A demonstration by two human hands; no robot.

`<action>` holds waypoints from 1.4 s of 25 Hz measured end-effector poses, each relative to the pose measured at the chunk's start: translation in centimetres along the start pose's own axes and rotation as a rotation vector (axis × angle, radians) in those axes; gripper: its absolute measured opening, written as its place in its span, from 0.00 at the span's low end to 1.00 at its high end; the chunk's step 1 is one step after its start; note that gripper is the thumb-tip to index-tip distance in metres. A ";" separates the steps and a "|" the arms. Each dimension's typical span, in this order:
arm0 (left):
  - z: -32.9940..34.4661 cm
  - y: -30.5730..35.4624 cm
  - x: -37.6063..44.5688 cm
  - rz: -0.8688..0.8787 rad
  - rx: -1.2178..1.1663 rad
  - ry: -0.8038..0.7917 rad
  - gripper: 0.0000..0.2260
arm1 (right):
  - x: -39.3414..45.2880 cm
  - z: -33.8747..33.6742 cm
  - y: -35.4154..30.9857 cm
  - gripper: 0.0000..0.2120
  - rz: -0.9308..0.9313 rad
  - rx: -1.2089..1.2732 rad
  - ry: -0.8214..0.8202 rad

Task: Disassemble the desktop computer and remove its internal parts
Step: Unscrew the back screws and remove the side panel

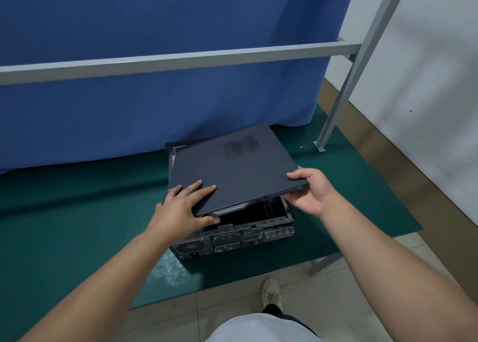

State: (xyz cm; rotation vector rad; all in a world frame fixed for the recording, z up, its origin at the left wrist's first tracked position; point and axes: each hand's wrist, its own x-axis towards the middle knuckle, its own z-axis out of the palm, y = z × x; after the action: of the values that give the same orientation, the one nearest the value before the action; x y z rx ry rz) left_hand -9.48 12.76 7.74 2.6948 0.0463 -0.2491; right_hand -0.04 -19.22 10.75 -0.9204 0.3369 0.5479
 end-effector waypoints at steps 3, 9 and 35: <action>0.0 1.9 0.0 0.079 -0.116 -0.012 0.41 | -1.9 0.7 -2.6 0.19 -0.091 -0.051 0.008; 0.7 9.2 1.1 0.247 -0.247 -0.062 0.38 | -7.4 -1.2 -8.7 0.10 -0.229 -0.127 0.132; 12.7 31.4 16.5 -0.209 -1.538 -0.378 0.21 | -5.1 -17.6 -11.9 0.34 -0.078 -1.298 0.002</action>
State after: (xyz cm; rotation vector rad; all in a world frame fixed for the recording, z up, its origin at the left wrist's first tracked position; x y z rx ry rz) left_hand 6.88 -21.11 6.51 1.0935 0.2732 -0.5039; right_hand 1.93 -41.01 11.15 -2.1685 -0.1125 0.6818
